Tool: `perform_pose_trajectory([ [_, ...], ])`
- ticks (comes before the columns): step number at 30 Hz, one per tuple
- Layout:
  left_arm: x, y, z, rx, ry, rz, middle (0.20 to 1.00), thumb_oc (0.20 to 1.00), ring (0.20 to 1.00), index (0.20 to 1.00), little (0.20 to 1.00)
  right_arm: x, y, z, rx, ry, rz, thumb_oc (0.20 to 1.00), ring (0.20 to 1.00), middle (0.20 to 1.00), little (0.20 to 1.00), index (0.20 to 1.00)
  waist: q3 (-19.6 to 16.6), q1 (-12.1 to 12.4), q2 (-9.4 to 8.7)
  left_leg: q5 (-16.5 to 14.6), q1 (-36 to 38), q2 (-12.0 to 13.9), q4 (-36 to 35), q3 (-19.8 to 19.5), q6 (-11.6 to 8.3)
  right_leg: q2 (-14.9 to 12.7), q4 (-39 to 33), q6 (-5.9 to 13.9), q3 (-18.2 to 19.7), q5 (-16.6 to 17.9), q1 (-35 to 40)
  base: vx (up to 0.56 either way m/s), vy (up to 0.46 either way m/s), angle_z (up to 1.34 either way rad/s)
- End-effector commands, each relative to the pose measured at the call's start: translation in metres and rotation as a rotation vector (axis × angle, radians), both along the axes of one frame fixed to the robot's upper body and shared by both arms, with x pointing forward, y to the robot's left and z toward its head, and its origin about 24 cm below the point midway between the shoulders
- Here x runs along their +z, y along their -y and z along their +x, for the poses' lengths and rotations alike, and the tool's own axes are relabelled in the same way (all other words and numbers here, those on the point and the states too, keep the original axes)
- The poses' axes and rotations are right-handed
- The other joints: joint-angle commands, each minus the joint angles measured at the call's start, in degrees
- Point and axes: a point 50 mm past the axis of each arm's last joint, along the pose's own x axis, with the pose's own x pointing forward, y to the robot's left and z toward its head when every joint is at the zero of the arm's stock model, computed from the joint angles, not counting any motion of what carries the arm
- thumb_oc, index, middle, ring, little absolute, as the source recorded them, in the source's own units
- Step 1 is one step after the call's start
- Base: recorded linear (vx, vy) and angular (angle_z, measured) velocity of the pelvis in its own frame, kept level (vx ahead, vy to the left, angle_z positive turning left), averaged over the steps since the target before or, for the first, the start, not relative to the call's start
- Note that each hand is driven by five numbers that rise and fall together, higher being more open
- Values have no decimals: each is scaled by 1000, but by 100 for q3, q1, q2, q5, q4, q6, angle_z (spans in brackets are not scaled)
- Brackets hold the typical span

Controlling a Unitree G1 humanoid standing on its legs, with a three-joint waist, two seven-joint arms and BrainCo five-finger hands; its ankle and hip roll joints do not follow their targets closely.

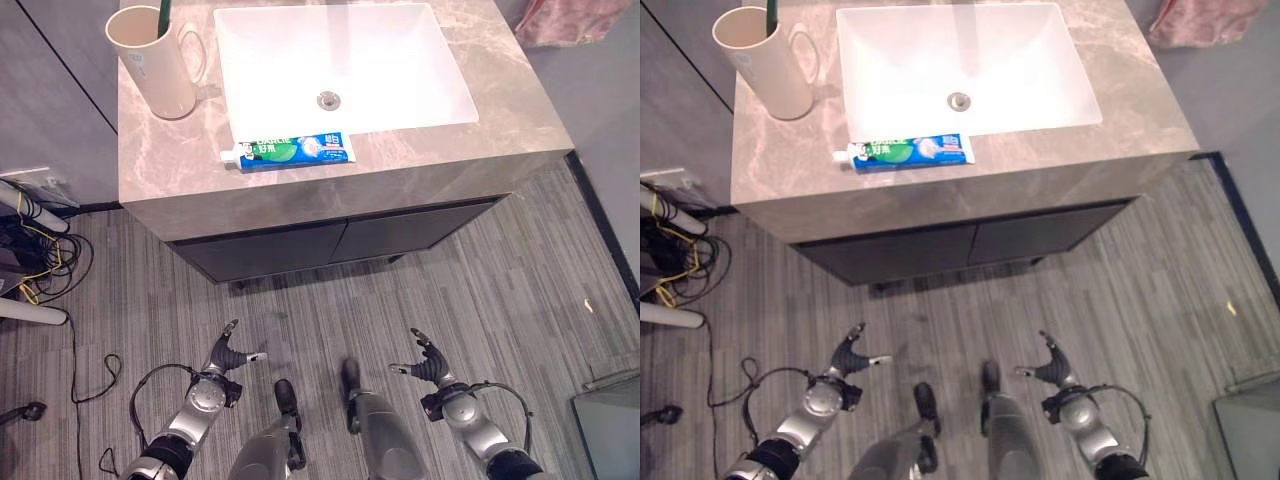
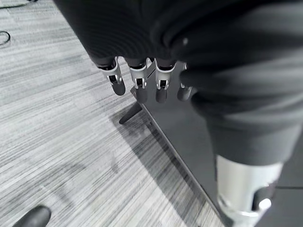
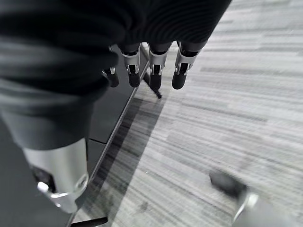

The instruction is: Put brush and paste in cup on sink, flatten towel.

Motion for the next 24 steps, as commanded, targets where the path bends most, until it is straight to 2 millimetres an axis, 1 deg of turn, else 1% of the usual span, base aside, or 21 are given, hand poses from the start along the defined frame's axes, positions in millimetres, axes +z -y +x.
perform_pose_trajectory([
  [1, 5, 4, -2, -45, 53, 11, 1000, 1000, 1000, 1000, 1000, 17, -1, 11, 88, 82, -42, 1000, 1000, 1000, 1000, 1000, -186, -202, -68, -605, 381, 285, 589, -297, -380, 117, -77, 161, 454, 860, -54, 171, -105, 18],
  [2, 5, 5, -2, -45, 52, 10, 1000, 1000, 1000, 1000, 1000, 17, 0, 10, 88, 82, -43, 1000, 1000, 1000, 1000, 1000, -181, -207, -60, -608, 391, 290, 587, -304, -381, 119, -78, 161, 444, 856, -41, 238, -161, 20],
  [4, 4, 9, -2, -53, 49, -2, 1000, 1000, 1000, 1000, 1000, 20, 6, 8, 106, 91, -77, 1000, 1000, 1000, 1000, 1000, -290, -239, -134, -749, 537, 257, 665, -508, -429, 150, 30, 97, 394, 882, 79, 258, -230, 71],
  [6, -3, 12, -8, -32, 18, -23, 1000, 1000, 1000, 1000, 1000, 19, 11, 6, 98, 76, -77, 1000, 1000, 1000, 1000, 1000, -396, -264, -81, -740, 676, 367, 698, -597, -497, 291, 60, 31, 343, 832, 179, 279, -251, 81],
  [8, -7, 19, -11, -32, 4, -58, 1000, 1000, 1000, 1000, 1000, 22, 15, 7, 100, 83, -93, 1000, 1000, 1000, 1000, 1000, -442, -279, 21, -626, 702, 496, 803, -666, -589, 411, 74, -69, 235, 740, 286, 189, -190, 10],
  [9, -7, 19, -11, -33, 4, -59, 1000, 1000, 1000, 1000, 1000, 22, 15, 7, 100, 83, -93, 1000, 1000, 1000, 1000, 1000, -443, -285, 30, -627, 700, 504, 805, -674, -595, 417, 76, -74, 225, 737, 289, 159, -235, -15],
  [10, -6, 27, -8, -58, 11, -75, 1000, 1000, 1000, 1000, 1000, 25, 18, 10, 103, 94, -110, 1000, 1000, 1000, 1000, 1000, -450, -291, 105, -478, 662, 649, 911, -718, -706, 523, 92, -178, 129, 610, 335, 89, -154, -5],
  [12, -5, 29, -7, -70, 13, -77, 1000, 1000, 1000, 1000, 1000, 27, 21, 11, 105, 99, -122, 1000, 1000, 1000, 1000, 1000, -452, -303, 139, -424, 638, 709, 947, -733, -750, 561, 109, -218, 81, 547, 350, 117, -174, 20],
  [13, -4, 34, -5, -87, 19, -75, 1000, 1000, 1000, 1000, 1000, 30, 25, 13, 104, 112, -147, 1000, 1000, 1000, 1000, 1000, -462, -322, 217, -255, 635, 796, 950, -746, -828, 631, 139, -281, -7, 446, 369, 157, -191, 25],
  [14, -4, 34, -5, -92, 19, -72, 1000, 1000, 1000, 1000, 1000, 31, 28, 12, 100, 115, -155, 1000, 1000, 1000, 1000, 1000, -474, -331, 251, -146, 640, 835, 938, -756, -868, 667, 144, -311, -41, 412, 378, 130, -147, 18],
  [15, -4, 35, -5, -92, 19, -72, 1000, 1000, 1000, 1000, 1000, 31, 28, 12, 100, 114, -155, 1000, 1000, 1000, 1000, 1000, -477, -335, 257, -140, 641, 840, 929, -762, -873, 670, 144, -315, -48, 410, 378, 102, -104, 9],
  [17, -4, 35, -5, -88, 15, -73, 1000, 1000, 1000, 1000, 1000, 29, 34, 8, 80, 104, -165, 1000, 1000, 1000, 1000, 1000, -511, -366, 347, 129, 640, 932, 944, -802, -970, 771, 128, -395, -111, 307, 406, 162, -155, 12],
  [18, -5, 34, -5, -82, 13, -72, 1000, 1000, 1000, 1000, 1000, 28, 35, 6, 76, 97, -168, 1000, 1000, 1000, 1000, 1000, -508, -362, 367, 238, 582, 959, 1051, -806, -1002, 788, 110, -431, -133, 268, 436, 119, -114, 9],
  [19, -5, 34, -5, -82, 13, -72, 1000, 1000, 1000, 1000, 1000, 28, 35, 6, 76, 97, -168, 1000, 1000, 1000, 1000, 1000, -512, -370, 370, 236, 569, 962, 1061, -817, -1006, 789, 109, -434, -143, 268, 433, 105, -115, 15],
  [20, -4, 33, -4, -81, 15, -69, 1000, 1000, 1000, 1000, 1000, 25, 37, 3, 72, 76, -155, 1000, 1000, 1000, 1000, 1000, -458, -365, 351, 388, 385, 975, 1477, -831, -1054, 788, 96, -518, -208, 196, 503, 101, -117, 21],
  [21, -2, 33, -3, -82, 23, -68, 1000, 1000, 1000, 1000, 1000, 24, 37, 2, 65, 74, -144, 1000, 1000, 1000, 1000, 1000, -422, -356, 340, 456, 279, 956, 1659, -815, -1068, 768, 80, -542, -243, 168, 537, 99, -115, 26],
  [22, -2, 33, -3, -82, 23, -68, 1000, 1000, 1000, 1000, 1000, 24, 37, 2, 65, 74, -144, 1000, 1000, 1000, 1000, 1000, -425, -364, 342, 450, 261, 957, 1679, -826, -1070, 766, 80, -544, -251, 168, 533, 49, -62, 30],
  [23, 0, 32, 0, -82, 32, -53, 1000, 1000, 1000, 1000, 1000, 24, 36, 1, 51, 74, -127, 1000, 1000, 1000, 1000, 1000, -337, -353, 336, 479, 37, 942, 1633, -680, -1024, 709, 54, -536, -328, 93, 591, 18, -28, 32],
  [24, 0, 32, 0, -82, 32, -53, 1000, 1000, 1000, 1000, 1000, 24, 36, 1, 51, 74, -127, 1000, 1000, 1000, 1000, 1000, -337, -353, 336, 480, 37, 942, 1633, -681, -1023, 708, 55, -536, -329, 93, 591, 55, 10, 36],
])
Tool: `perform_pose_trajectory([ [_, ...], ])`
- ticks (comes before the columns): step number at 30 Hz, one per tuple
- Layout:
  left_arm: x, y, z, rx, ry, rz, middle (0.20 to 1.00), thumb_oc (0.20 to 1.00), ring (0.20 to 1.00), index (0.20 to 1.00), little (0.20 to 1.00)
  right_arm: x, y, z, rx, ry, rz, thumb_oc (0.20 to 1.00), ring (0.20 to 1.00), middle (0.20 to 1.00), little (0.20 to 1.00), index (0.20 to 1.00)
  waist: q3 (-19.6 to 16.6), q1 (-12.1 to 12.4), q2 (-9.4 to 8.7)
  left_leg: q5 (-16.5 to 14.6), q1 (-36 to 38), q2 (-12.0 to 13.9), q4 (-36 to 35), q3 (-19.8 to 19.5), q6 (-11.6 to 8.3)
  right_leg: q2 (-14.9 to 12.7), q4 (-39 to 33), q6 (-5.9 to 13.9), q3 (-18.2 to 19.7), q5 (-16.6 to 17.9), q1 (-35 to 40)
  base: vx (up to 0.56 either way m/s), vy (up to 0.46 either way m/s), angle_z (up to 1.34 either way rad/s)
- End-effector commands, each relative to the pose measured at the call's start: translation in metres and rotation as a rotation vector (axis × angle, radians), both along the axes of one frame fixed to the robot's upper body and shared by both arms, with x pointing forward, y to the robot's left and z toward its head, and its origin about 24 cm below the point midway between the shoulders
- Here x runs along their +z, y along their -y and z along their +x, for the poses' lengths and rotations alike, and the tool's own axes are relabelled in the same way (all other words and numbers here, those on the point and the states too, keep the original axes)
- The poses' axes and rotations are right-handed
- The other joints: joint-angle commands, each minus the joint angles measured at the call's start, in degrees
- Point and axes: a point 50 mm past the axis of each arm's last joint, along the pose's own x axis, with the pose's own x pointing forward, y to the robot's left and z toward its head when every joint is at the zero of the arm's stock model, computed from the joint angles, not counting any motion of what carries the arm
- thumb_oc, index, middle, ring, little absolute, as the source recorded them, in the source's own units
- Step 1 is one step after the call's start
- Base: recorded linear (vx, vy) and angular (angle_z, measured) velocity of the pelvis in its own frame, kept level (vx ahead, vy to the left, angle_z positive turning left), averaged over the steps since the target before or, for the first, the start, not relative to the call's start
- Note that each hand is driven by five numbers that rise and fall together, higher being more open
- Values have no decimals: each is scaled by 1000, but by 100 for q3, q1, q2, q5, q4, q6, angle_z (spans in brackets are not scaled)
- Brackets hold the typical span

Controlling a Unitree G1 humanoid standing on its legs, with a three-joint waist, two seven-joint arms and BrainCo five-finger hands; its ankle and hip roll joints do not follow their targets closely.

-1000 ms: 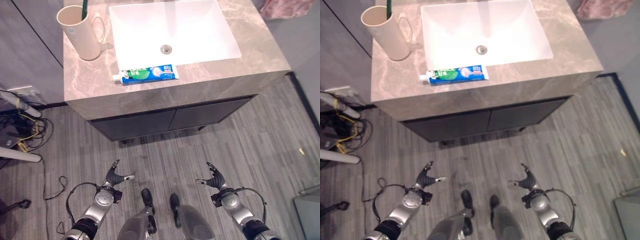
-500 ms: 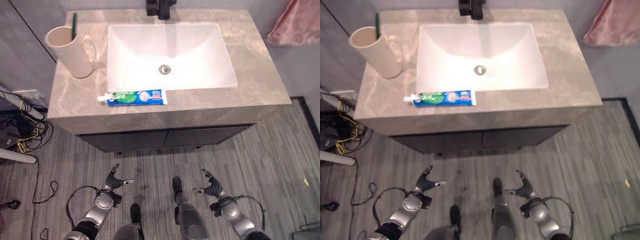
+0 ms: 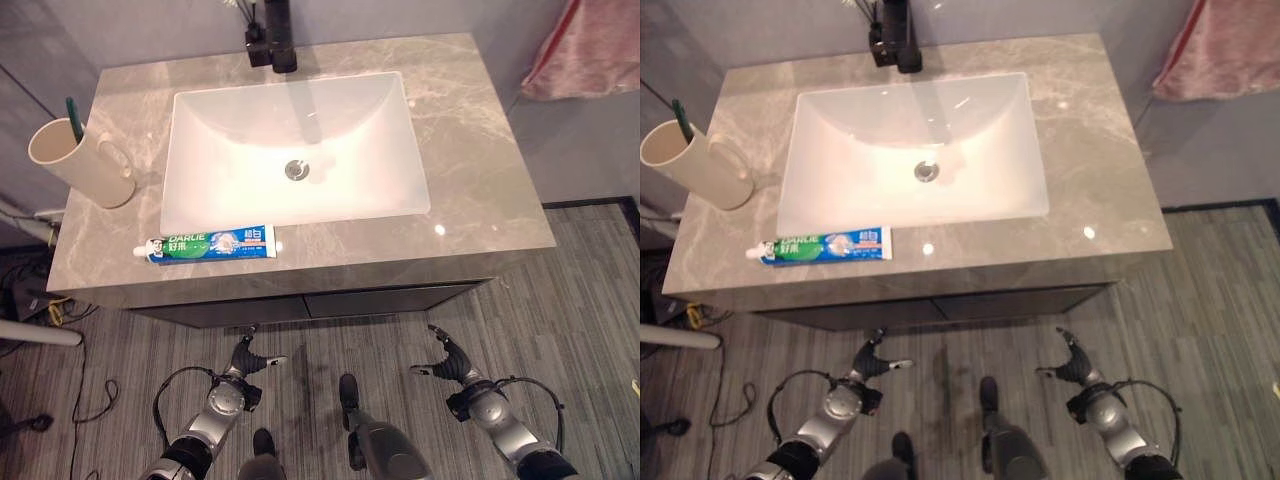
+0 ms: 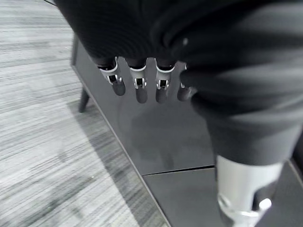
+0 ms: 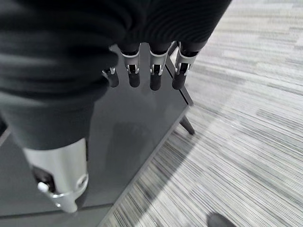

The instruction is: Put brush and paste in cup on sink, flatten towel.

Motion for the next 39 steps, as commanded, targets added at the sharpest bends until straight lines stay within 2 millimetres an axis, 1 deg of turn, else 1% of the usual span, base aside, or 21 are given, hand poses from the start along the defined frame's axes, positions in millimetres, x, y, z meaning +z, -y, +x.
perform_pose_trajectory([
  [1, 13, -1, 14, -26, 78, 44, 1000, 1000, 1000, 1000, 1000, 11, -5, 9, -3, 77, 34, 1000, 1000, 1000, 1000, 1000, 185, -38, -173, -90, -171, -379, 170, 421, 469, -544, 444, 543, 120, -189, -252, 78, 80, 29],
  [2, 15, -1, 16, -28, 88, 54, 1000, 1000, 1000, 1000, 1000, 11, -4, 10, -6, 82, 26, 1000, 1000, 1000, 1000, 1000, 199, -18, -187, -217, -334, -362, -145, 516, 477, -630, 409, 611, 117, -248, -180, 73, 81, 44],
  [3, 15, -1, 16, -28, 88, 54, 1000, 1000, 1000, 1000, 1000, 11, -4, 10, -6, 83, 26, 1000, 1000, 1000, 1000, 1000, 187, -20, -195, -194, -349, -374, -161, 518, 483, -640, 404, 613, 119, -235, -199, 130, 134, 53],
  [5, 13, -5, 14, -24, 79, 81, 1000, 1000, 1000, 1000, 1000, 8, -4, 8, -11, 76, 11, 1000, 1000, 1000, 1000, 1000, 186, 89, -214, 177, -868, -160, -457, 603, 406, -807, 393, 686, 148, -284, -42, 191, 183, 33],
  [6, 13, -5, 13, -27, 80, 78, 1000, 1000, 1000, 1000, 1000, 8, -7, 8, 4, 75, 14, 1000, 1000, 1000, 1000, 1000, 197, 119, -209, 59, -742, -190, -412, 479, 430, -800, 449, 687, 225, -373, 1, 156, 168, -13],
  [8, 11, -8, 12, -33, 73, 100, 1000, 1000, 1000, 1000, 1000, 5, -11, 9, 25, 67, -15, 1000, 1000, 1000, 1000, 1000, 191, 157, -241, -80, -673, -314, -310, 377, 476, -828, 497, 706, 355, -321, 40, 99, 133, -48],
  [9, 11, -8, 12, -32, 73, 100, 1000, 1000, 1000, 1000, 1000, 5, -11, 9, 25, 68, -15, 1000, 1000, 1000, 1000, 1000, 178, 159, -243, -60, -692, -316, -319, 380, 478, -828, 489, 705, 359, -303, 19, 100, 119, -53],
  [10, 9, -9, 10, -33, 66, 113, 1000, 1000, 1000, 1000, 1000, 5, -14, 12, 52, 66, -49, 1000, 1000, 1000, 1000, 1000, 175, 185, -265, -185, -613, -393, -289, 344, 526, -864, 484, 738, 458, -263, 89, 131, 204, -54],
  [12, 6, -18, 3, -12, 53, 129, 1000, 1000, 1000, 1000, 1000, 7, -25, 19, 75, 82, -38, 1000, 1000, 1000, 1000, 1000, 52, 265, -337, -352, -480, -523, -274, 422, 644, -975, 397, 848, 705, -110, 153, 148, 246, -59],
  [16, 0, -30, -6, 16, 12, 159, 1000, 1000, 1000, 1000, 1000, 2, -36, 18, 113, 53, -25, 1000, 1000, 1000, 1000, 1000, -57, 379, -380, -500, -303, -633, -229, 551, 772, -1103, 395, 955, 835, -54, 214, 67, 145, -31],
  [18, 0, -31, -6, 5, 11, 171, 1000, 1000, 1000, 1000, 1000, 2, -38, 19, 124, 52, -26, 1000, 1000, 1000, 1000, 1000, -69, 395, -386, -524, -283, -656, -216, 547, 790, -1126, 389, 969, 831, -48, 235, 30, 89, -8],
  [20, 1, -37, -9, -41, 12, 229, 1000, 1000, 1000, 1000, 1000, 3, -39, 22, 159, 52, -58, 1000, 1000, 1000, 1000, 1000, -142, 455, -393, -606, -195, -703, -190, 502, 827, -1183, 345, 997, 796, -45, 332, 25, 68, -1],
  [25, -2, -47, -20, -79, -9, 296, 1000, 1000, 1000, 1000, 1000, 3, -34, 22, 144, 52, -64, 1000, 1000, 1000, 1000, 1000, -252, 508, -401, -555, -24, -675, -347, 446, 810, -1186, 300, 1009, 733, -66, 452, 17, 1, 5],
  [26, -7, -56, -30, -61, -42, 319, 1000, 1000, 1000, 1000, 1000, 2, -31, 20, 135, 47, -58, 1000, 1000, 1000, 1000, 1000, -297, 556, -404, -498, 57, -645, -478, 408, 782, -1173, 267, 1005, 658, -89, 505, 15, -38, 8],
  [29, -11, -60, -37, -45, -69, 318, 1000, 1000, 1000, 1000, 1000, 1, -31, 19, 130, 36, -51, 1000, 1000, 1000, 1000, 1000, -312, 585, -398, -403, 117, -612, -625, 355, 745, -1153, 222, 994, 574, -103, 562, -17, -46, 14],
  [30, -13, -63, -41, -38, -75, 324, 1000, 1000, 1000, 1000, 1000, 0, -30, 19, 131, 30, -48, 1000, 1000, 1000, 1000, 1000, -310, 637, -380, -269, 134, -569, -785, 280, 687, -1119, 154, 975, 461, -108, 588, -81, -88, 25],
  [31, -9, -64, -41, -57, -52, 331, 1000, 1000, 1000, 1000, 1000, 0, -29, 19, 139, 25, -53, 1000, 1000, 1000, 1000, 1000, -299, 706, -355, -127, 115, -538, -955, 199, 629, -1096, 74, 958, 343, -98, 602, -81, -89, 22],
  [33, -6, -66, -41, -74, -40, 341, 1000, 1000, 1000, 1000, 1000, 0, -28, 19, 140, 26, -55, 1000, 1000, 1000, 1000, 1000, -299, 724, -335, -38, 109, -526, -1069, 141, 591, -1087, 10, 957, 256, -83, 624, -61, -64, 25],
  [35, 7, -73, -42, -110, 21, 356, 1000, 1000, 1000, 1000, 1000, 4, -20, 19, 138, 38, -65, 1000, 1000, 1000, 1000, 1000, -294, 799, -281, 102, 15, -487, -1195, 14, 500, -1096, -108, 971, 13, -33, 658, -84, -102, 46],
  [38, 17, -77, -45, -133, 63, 338, 1000, 1000, 1000, 1000, 1000, 4, -13, 18, 126, 31, -68, 1000, 1000, 1000, 1000, 1000, -294, 858, -225, 143, -56, -476, -1209, -72, 455, -1120, -157, 995, -109, -21, 675, -34, -48, 38],
  [39, 32, -84, -45, -162, 116, 347, 1000, 1000, 1000, 1000, 1000, 2, -8, 15, 119, 13, -67, 1000, 1000, 1000, 1000, 1000, -302, 911, -157, 165, -90, -467, -1209, -126, 418, -1151, -157, 1015, -211, -22, 692, -13, -39, 27],
])
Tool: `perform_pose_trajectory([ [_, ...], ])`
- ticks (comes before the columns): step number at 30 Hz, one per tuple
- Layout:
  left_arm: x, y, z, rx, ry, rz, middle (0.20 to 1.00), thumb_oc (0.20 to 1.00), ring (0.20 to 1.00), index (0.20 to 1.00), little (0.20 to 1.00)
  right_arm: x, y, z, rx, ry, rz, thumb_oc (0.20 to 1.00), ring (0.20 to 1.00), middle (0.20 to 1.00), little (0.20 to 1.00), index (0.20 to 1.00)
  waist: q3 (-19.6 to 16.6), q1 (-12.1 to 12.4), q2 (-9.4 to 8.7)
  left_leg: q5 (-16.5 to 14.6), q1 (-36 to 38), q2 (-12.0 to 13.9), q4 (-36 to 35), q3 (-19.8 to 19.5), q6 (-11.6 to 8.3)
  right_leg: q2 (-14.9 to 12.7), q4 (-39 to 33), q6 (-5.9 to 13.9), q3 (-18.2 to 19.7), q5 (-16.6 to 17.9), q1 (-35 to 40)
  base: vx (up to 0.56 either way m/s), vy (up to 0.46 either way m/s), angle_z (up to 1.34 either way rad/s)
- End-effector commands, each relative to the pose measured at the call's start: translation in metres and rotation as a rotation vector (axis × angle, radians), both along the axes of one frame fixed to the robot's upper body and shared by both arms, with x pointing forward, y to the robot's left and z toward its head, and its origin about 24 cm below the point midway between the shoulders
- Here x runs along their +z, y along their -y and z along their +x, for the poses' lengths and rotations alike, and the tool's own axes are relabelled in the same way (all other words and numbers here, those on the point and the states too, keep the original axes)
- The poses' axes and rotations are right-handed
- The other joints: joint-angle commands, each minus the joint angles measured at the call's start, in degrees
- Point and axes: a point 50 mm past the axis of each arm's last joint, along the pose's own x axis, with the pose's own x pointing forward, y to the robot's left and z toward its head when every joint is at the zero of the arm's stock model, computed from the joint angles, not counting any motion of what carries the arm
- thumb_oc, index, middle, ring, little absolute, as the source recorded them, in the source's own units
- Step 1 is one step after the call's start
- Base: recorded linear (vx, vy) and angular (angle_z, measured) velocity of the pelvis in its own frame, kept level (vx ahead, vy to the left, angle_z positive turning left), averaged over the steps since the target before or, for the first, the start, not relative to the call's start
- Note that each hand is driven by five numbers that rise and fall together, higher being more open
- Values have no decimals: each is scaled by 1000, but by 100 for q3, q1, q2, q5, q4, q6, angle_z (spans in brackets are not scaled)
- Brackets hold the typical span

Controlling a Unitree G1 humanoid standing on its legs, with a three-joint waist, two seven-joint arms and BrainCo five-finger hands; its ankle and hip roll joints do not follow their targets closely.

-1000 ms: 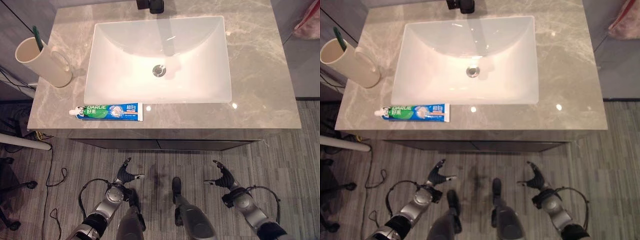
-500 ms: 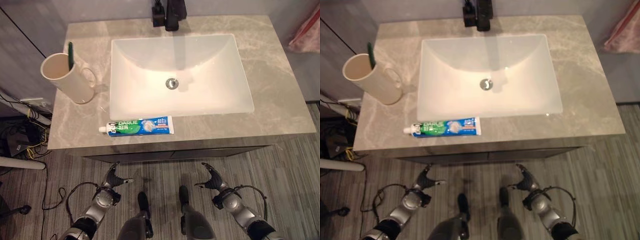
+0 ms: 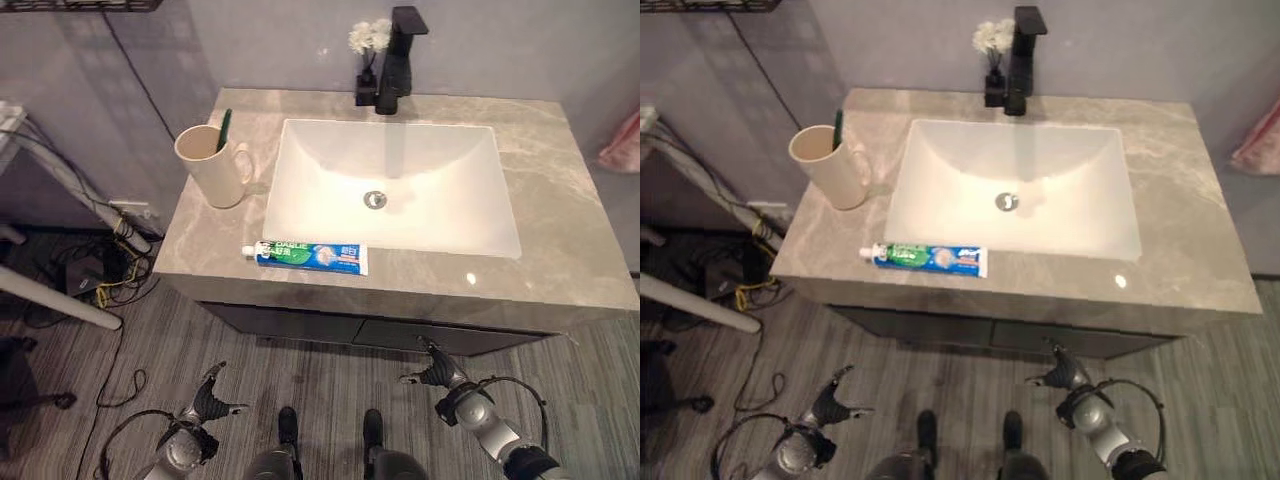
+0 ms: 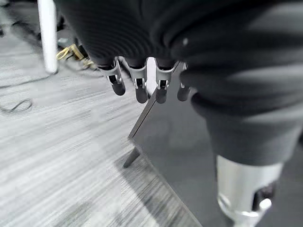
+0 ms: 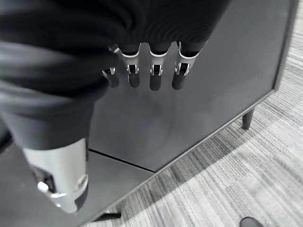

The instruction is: Put brush and paste in cup on sink, flatten towel.

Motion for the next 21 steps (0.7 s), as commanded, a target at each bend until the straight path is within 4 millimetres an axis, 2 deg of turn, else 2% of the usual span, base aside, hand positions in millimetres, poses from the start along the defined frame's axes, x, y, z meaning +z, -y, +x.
perform_pose_trajectory([
  [1, 40, -24, 22, -85, 157, 46, 1000, 1000, 1000, 1000, 1000, 11, 2, 10, 20, 49, 41, 1000, 1000, 1000, 1000, 1000, 88, 124, -201, 139, 14, 272, 50, -110, -396, -643, 40, 532, -79, 73, 59, -4, -37, 19],
  [2, 49, -28, 22, -103, 185, 61, 1000, 1000, 1000, 1000, 1000, 10, 3, 9, 25, 46, 42, 1000, 1000, 1000, 1000, 1000, 76, 150, -171, 145, 5, 276, 50, -130, -410, -660, 40, 541, -113, 70, 66, 1, -12, 5],
  [3, 49, -29, 21, -102, 184, 62, 1000, 1000, 1000, 1000, 1000, 10, 2, 9, 26, 45, 43, 1000, 1000, 1000, 1000, 1000, 70, 143, -178, 146, 3, 277, 50, -134, -411, -659, 40, 541, -117, 69, 67, 2, -12, 7],
  [6, 80, -38, 22, -125, 296, 66, 1000, 1000, 1000, 1000, 1000, 9, 4, 8, 49, 27, 29, 1000, 1000, 1000, 1000, 1000, 43, 232, -94, 154, -4, 268, 50, -160, -430, -691, 40, 566, -162, 72, 84, 14, -10, 26],
  [10, 124, -42, 27, -152, 461, 56, 1000, 1000, 1000, 1000, 1000, 3, 5, 5, 43, 0, 4, 1000, 1000, 1000, 1000, 1000, -10, 305, -21, 152, 19, 270, 50, -128, -438, -732, 40, 594, -167, 95, 82, 8, 0, 5],
  [14, 155, -37, 37, -208, 573, 41, 1000, 1000, 1000, 1000, 1000, 1, 7, 0, 35, -10, -3, 1000, 1000, 1000, 1000, 1000, -59, 231, 38, 101, 76, 258, 50, -18, -441, -757, 40, 618, -44, 141, 20, 13, 23, -3],
  [16, 180, -30, 46, -257, 650, -14, 1000, 1000, 1000, 1000, 1000, -2, 6, -5, 38, -24, -11, 1000, 1000, 1000, 1000, 1000, -122, 116, 84, 45, 134, 247, 50, 98, -432, -790, 40, 637, 99, 197, -57, 19, 67, -20],
  [21, 196, -22, 59, -293, 680, -149, 1000, 1000, 1000, 1000, 1000, -2, 7, -6, 44, -32, -27, 1000, 1000, 1000, 1000, 1000, -178, -14, 104, -33, 186, 243, 50, 272, -414, -809, 40, 673, 308, 263, -184, 12, 55, -26],
])
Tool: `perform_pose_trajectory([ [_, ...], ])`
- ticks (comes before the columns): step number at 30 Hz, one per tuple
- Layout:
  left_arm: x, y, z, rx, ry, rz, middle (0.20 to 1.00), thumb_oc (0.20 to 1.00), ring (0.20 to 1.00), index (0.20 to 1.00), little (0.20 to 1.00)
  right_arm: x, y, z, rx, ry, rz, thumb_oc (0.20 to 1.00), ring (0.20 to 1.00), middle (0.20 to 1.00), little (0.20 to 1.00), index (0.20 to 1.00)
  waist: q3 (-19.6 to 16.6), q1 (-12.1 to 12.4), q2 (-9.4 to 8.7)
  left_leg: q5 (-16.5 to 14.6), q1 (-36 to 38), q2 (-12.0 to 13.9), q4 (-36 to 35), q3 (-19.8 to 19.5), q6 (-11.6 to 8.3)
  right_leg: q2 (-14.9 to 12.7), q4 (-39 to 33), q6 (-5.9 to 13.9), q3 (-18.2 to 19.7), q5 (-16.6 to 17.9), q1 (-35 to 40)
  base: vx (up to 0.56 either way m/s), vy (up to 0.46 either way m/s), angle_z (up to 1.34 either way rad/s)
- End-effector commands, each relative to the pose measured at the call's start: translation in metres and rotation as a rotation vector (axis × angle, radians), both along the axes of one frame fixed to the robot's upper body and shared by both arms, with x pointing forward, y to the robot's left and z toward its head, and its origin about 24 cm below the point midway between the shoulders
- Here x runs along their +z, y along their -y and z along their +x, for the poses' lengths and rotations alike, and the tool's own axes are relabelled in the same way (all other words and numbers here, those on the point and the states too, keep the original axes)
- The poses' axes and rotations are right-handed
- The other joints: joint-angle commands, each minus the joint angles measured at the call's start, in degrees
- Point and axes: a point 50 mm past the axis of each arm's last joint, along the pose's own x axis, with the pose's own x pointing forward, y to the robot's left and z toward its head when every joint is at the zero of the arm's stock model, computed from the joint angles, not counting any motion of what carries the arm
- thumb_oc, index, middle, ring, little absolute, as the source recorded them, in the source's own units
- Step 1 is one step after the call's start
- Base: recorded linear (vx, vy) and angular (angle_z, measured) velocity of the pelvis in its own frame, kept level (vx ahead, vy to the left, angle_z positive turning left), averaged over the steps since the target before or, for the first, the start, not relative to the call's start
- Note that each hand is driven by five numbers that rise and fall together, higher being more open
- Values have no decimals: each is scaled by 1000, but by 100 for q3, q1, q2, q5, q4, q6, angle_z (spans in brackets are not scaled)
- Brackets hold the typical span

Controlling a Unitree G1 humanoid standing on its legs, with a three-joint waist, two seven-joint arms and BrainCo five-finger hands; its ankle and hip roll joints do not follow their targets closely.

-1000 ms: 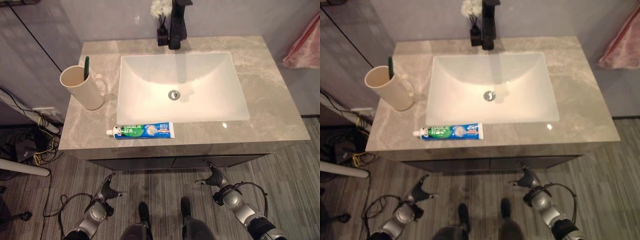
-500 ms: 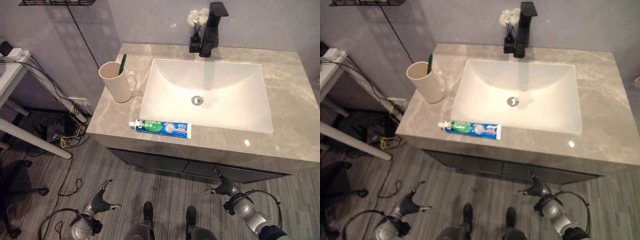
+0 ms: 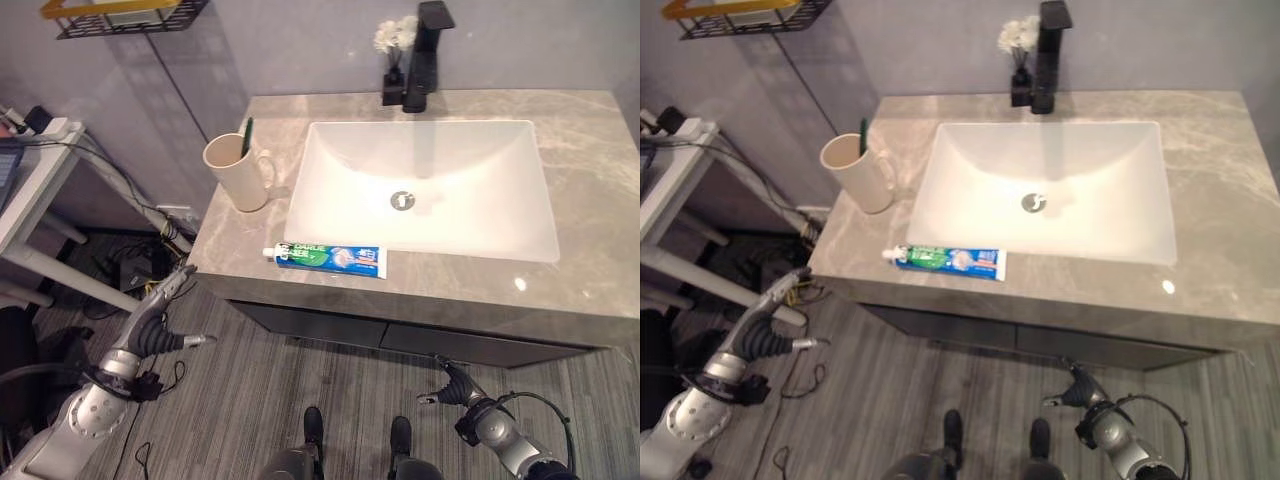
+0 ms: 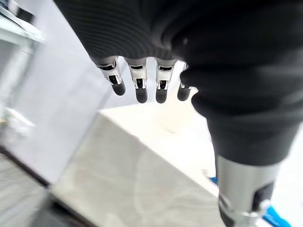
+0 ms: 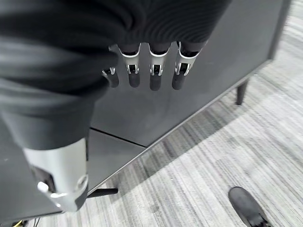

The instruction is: Put brush and paste in cup on sink, flatten towel.

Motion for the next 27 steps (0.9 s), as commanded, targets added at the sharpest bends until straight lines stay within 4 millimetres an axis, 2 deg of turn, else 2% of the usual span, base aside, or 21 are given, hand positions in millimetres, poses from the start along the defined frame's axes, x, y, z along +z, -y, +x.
perform_pose_trajectory([
  [1, 21, 6, 12, -68, 74, -108, 1000, 1000, 1000, 1000, 1000, 10, -10, 12, 60, 64, 0, 1000, 1000, 1000, 1000, 1000, -113, -70, -386, -124, 197, 274, 26, 150, -374, -762, -8, 630, 237, 268, -120, 16, 38, -28],
  [7, 28, 10, 25, -83, 98, -141, 1000, 1000, 1000, 1000, 1000, 10, -4, 9, 24, 59, -8, 1000, 1000, 1000, 1000, 1000, -178, -283, -355, -227, 287, 270, 26, 371, -337, -749, -8, 669, 515, 343, -268, 21, 46, -27],
  [14, 22, 7, 29, -78, 54, -116, 1000, 1000, 1000, 1000, 1000, 6, 2, -1, -18, 34, -4, 1000, 1000, 1000, 1000, 1000, -182, -463, -331, -334, 419, 239, 26, 659, -281, -738, -8, 748, 906, 467, -455, 11, 43, -27],
  [19, 17, 4, 28, -95, 0, -16, 1000, 1000, 1000, 1000, 1000, 5, 6, -5, -25, 28, -10, 1000, 1000, 1000, 1000, 1000, -167, -518, -323, -360, 445, 208, 26, 789, -252, -741, -8, 795, 1036, 533, -556, 6, 37, -21],
  [27, 14, -3, 31, -82, -22, 86, 1000, 1000, 1000, 1000, 1000, 7, 8, -8, -8, 33, -27, 1000, 1000, 1000, 1000, 1000, -169, -575, -332, -362, 385, 177, 26, 815, -241, -766, -8, 826, 1042, 590, -650, -1, 10, -5],
])
